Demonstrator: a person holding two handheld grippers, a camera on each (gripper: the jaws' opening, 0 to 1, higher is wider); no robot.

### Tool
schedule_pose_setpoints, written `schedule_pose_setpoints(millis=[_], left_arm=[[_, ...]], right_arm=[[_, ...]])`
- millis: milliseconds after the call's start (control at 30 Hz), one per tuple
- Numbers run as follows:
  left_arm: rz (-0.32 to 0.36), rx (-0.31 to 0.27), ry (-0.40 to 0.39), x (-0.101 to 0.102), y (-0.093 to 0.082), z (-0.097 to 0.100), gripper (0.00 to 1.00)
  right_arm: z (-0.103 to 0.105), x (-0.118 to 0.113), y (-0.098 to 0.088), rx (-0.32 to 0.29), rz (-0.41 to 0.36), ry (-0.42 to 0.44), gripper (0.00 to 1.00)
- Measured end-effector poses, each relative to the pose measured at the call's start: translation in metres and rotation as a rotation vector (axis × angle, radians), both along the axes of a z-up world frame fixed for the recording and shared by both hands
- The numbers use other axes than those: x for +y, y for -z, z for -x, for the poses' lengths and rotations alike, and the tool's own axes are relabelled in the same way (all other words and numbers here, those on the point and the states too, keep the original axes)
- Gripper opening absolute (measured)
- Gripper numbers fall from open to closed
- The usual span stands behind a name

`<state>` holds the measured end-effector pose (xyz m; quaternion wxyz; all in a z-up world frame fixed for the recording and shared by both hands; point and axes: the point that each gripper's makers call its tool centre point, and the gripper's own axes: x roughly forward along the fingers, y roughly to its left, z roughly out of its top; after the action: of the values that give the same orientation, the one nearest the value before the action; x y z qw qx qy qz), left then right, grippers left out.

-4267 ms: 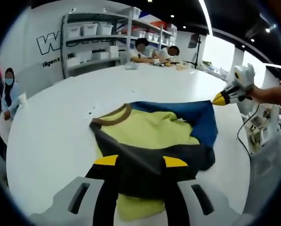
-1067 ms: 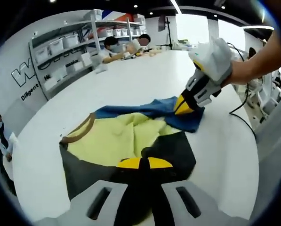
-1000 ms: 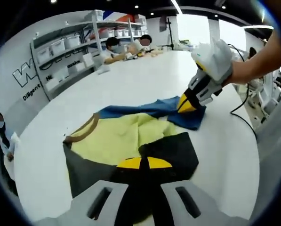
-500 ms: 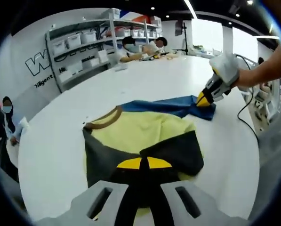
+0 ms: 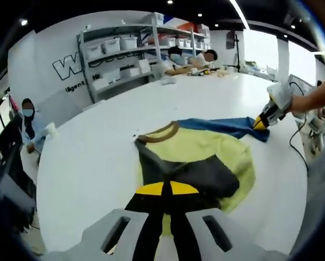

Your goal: Fold the garment on the visible template until the final outline fits inside the template.

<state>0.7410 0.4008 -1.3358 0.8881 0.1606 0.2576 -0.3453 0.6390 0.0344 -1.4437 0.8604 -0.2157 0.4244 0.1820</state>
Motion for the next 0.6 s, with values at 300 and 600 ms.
schedule_pose_setpoints(millis=[300,600], left_arm=[[-0.007,0.0,-0.082,0.048,0.002,-0.009,0.08],[-0.003,0.008,-0.182,0.089,0.004,-0.009,0.08]], right_arm=[[-0.007,-0.026,-0.024,-0.053,0.002,0.048,0.0],[-0.012,-0.057,-0.044,-0.113,0.005,0.116,0.0]])
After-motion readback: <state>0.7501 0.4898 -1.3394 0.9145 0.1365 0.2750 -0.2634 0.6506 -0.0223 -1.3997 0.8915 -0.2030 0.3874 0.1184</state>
